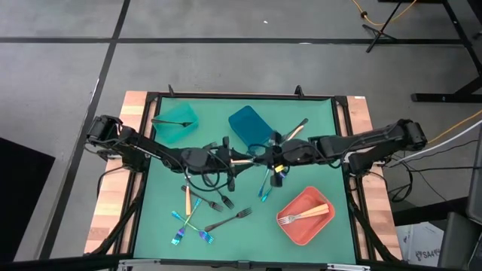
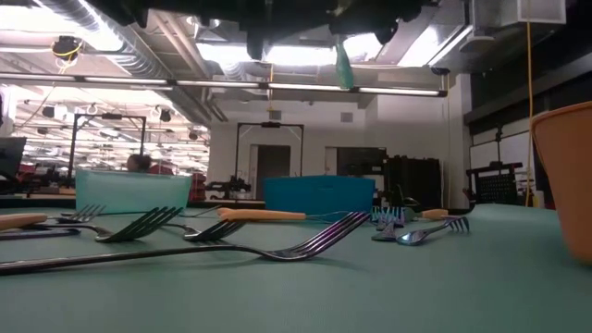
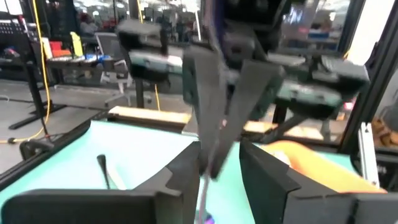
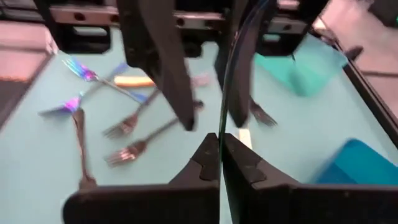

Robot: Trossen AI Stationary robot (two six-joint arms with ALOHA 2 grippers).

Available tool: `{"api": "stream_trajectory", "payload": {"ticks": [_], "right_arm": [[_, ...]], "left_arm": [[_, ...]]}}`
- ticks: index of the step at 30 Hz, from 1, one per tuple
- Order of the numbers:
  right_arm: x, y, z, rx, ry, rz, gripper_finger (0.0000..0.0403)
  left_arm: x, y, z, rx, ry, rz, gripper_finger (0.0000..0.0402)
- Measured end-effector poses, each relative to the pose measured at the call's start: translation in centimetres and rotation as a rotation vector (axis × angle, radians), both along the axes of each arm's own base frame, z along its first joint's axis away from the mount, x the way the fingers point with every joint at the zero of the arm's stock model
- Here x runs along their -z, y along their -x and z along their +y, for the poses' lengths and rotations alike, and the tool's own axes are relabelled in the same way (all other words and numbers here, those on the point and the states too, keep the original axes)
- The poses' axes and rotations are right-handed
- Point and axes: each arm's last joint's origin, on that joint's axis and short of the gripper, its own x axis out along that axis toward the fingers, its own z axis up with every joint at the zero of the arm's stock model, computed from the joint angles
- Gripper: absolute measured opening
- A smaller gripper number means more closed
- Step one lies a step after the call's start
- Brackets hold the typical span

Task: Sort silverware by color (type)
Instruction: Put the purple fork into the blue bin

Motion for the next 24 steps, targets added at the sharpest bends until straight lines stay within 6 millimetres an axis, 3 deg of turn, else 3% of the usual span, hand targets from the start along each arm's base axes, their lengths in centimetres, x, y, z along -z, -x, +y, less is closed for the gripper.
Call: {"api": "stream_trajectory", "payload": {"ticks": [5,12,18,24], "right_arm": [[-1.1,0.2,-1.7,0.065,0.023,0.088,0.0000],[-0.7,1.0,-7.2,0.205,-0.012,0.221,0.0000],[0.9,1.0,-12.6,0.276,-0.128,0.283,0.0000],[4.3,0.4,-17.1,0.287,-0.292,0.369,0.0000]], "left_arm": [[0.6,0.0,0.0,0.001,-0.012,0.066,0.0109],[1.3,0.1,0.0,0.002,-0.024,0.133,0.0109],[1.3,0.1,0.0,0.002,-0.025,0.137,0.0109],[1.3,0.1,0.0,0.001,-0.025,0.137,0.0109]]}}
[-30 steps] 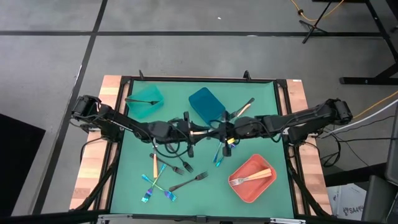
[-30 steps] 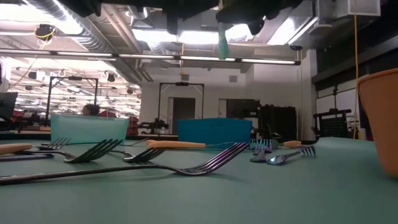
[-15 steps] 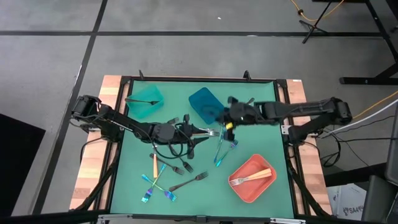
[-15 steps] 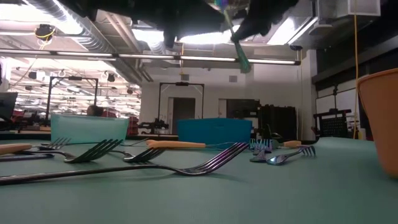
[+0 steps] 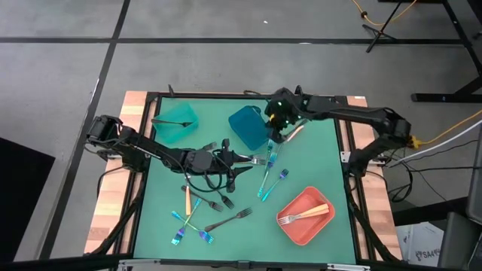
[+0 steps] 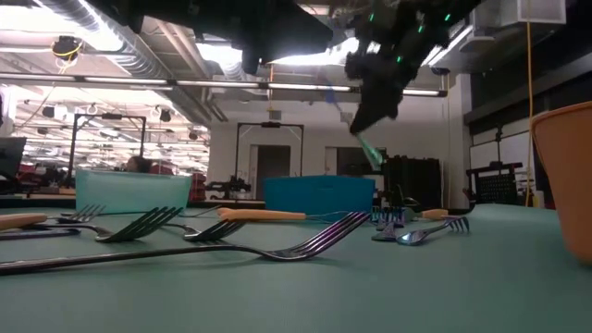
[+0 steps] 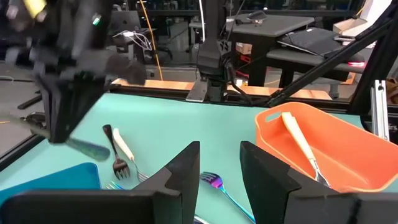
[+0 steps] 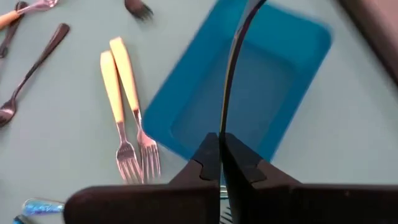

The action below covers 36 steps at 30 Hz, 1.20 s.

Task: Sort silverware by color (type)
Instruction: Put the purple fork into the blue bin

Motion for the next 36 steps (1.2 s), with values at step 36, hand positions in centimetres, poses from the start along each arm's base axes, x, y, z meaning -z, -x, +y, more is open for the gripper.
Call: {"api": "stream_trajectory", "payload": {"ticks": [36], "right_arm": [[4.5,-4.6,-4.4,0.061,-0.513,0.417,0.0000]], "left_arm": [[0.1,-0.1,1.1,-0.055,-0.006,0.007,0.0109]]}}
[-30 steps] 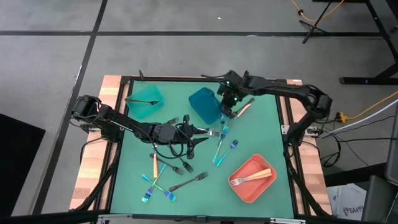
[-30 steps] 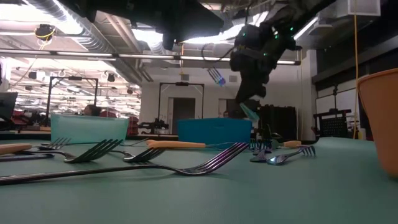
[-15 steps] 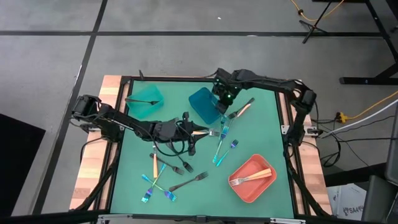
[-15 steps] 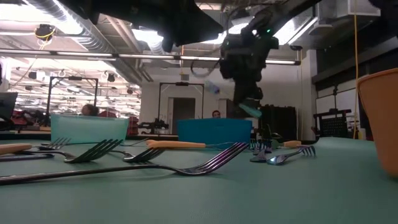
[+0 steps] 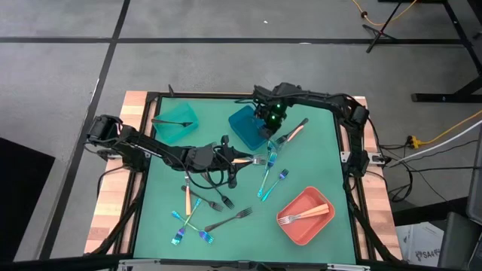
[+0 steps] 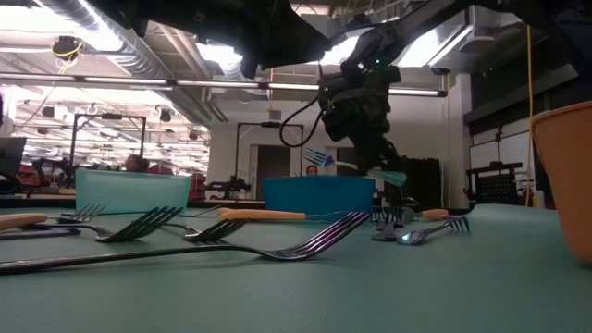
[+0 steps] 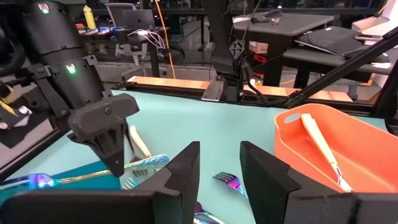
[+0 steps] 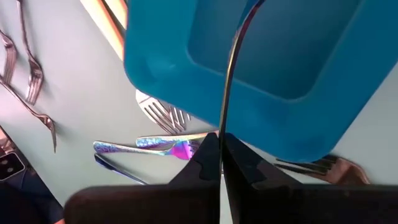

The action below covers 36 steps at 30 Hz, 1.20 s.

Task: Sort silverware by color (type)
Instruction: Put the purple fork into the blue bin

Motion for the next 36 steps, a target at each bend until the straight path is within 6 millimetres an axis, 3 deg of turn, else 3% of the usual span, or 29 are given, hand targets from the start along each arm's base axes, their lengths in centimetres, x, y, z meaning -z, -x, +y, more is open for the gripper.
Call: {"api": "stream_trajectory", "payload": {"ticks": [11,22,30,36], "right_arm": [[-0.3,0.4,-0.1,0.060,-0.036,0.056,0.0000],[-0.4,1.3,-2.8,0.178,-0.059,0.004,0.0000],[-0.7,0.2,-3.8,0.247,-0.035,-0.121,0.0000],[-0.3,-0.9,-2.8,0.212,-0.056,-0.144,0.0000]], "left_arm": [[0.0,0.0,0.0,0.000,0.000,0.000,0.0109],[0.0,0.0,0.0,0.000,-0.002,0.001,0.0109],[0.0,0.0,0.0,0.000,-0.002,0.001,0.0109],[0.0,0.0,0.0,0.000,-0.002,0.001,0.0109]]}}
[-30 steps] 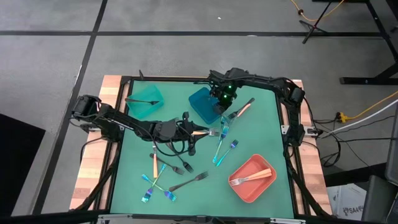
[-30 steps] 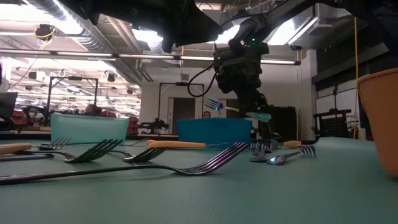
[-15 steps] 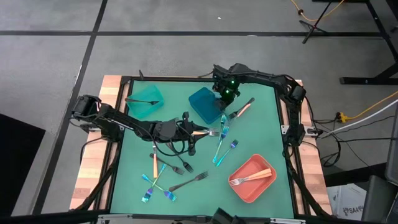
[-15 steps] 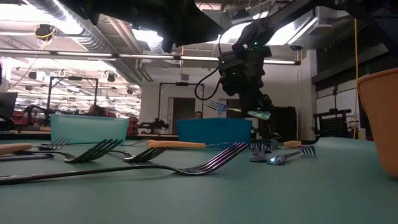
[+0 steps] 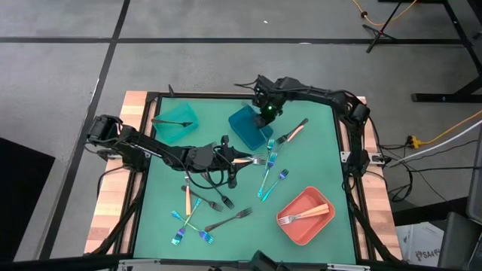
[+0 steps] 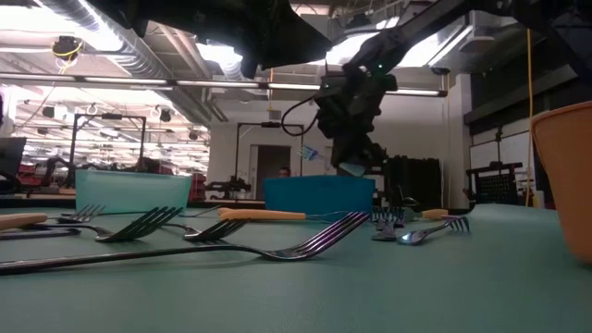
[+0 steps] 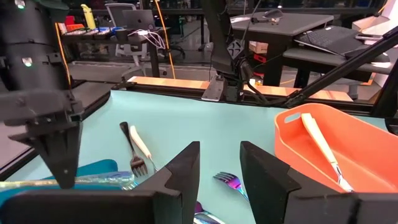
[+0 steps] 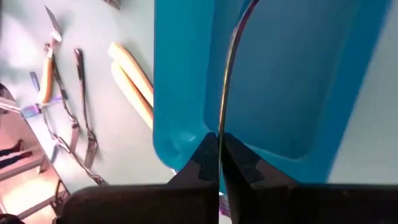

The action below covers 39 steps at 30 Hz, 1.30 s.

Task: Sort silverware by color (type)
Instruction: Put the purple fork into the blue bin

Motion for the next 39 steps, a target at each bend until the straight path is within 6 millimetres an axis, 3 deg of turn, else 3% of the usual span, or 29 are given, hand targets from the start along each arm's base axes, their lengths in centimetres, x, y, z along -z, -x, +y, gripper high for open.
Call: {"api": "stream_trajectory", "payload": {"ticks": [8,32,39], "right_arm": [[0.9,-1.1,1.2,-0.039,0.006,0.007,0.0000],[1.0,-1.0,0.9,-0.021,0.085,0.051,0.0001],[1.0,-1.0,0.9,-0.021,0.085,0.051,0.0042]], "left_arm": [[0.1,0.0,0.0,0.000,-0.001,0.012,0.0109],[0.3,0.1,0.0,0.000,-0.002,0.025,0.0109],[0.3,0.0,0.0,0.000,-0.002,0.024,0.0109]]}}
